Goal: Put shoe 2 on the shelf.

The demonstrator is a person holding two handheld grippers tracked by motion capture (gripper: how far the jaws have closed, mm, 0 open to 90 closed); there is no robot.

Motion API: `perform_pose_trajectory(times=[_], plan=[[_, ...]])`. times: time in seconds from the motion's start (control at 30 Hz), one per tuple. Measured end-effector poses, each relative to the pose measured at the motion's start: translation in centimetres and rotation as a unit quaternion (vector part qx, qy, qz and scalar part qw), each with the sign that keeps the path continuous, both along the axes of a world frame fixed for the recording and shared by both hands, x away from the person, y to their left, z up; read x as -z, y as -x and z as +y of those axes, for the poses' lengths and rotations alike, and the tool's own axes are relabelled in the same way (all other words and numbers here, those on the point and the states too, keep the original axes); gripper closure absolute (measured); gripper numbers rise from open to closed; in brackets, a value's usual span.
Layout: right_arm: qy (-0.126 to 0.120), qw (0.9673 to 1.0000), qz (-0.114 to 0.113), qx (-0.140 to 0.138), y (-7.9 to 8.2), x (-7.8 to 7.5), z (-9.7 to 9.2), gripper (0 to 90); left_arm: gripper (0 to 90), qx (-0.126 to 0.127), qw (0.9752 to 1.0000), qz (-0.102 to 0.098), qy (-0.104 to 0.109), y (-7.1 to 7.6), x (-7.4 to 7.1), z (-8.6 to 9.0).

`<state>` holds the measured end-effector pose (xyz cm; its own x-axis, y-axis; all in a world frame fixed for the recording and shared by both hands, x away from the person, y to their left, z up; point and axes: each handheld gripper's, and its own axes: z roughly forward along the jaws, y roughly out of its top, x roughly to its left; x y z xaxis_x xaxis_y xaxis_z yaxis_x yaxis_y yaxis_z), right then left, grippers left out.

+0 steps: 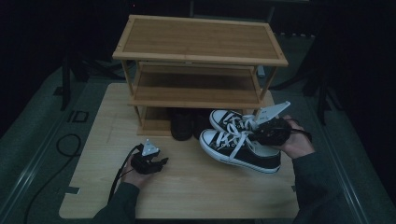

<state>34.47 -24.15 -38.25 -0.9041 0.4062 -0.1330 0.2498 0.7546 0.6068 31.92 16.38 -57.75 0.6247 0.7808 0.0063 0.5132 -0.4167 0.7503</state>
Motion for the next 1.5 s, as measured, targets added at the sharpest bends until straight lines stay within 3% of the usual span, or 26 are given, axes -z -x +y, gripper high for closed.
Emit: perform_pose_trajectory(times=[0.23,0.37,0.57,1.27,1.5], plan=[[-0.004,0.9999,-0.003,-0.011,0.3,-0.6,-0.1,85.5,49.7,0.0,1.0,-0.001,-0.001,0.0,0.0,0.0],[-0.012,0.9995,-0.001,-0.029,0.3,-1.1,0.4,85.4,49.5,0.0,1.0,-0.001,-0.001,0.0,0.0,0.0],[-0.005,0.9988,-0.001,-0.048,0.2,-1.5,1.6,85.4,49.5,0.001,1.0,0.0,-0.002,0.0,0.0,0.0],[-0.031,0.9936,-0.003,-0.109,0.1,-2.9,4.1,85.3,49.1,0.002,1.0,0.0,-0.001,0.0,0.0,0.0],[-0.029,0.9926,-0.018,-0.117,0.0,-3.7,5.3,85.3,49.0,0.003,1.0,0.001,-0.001,0.0,0.0,0.0]])
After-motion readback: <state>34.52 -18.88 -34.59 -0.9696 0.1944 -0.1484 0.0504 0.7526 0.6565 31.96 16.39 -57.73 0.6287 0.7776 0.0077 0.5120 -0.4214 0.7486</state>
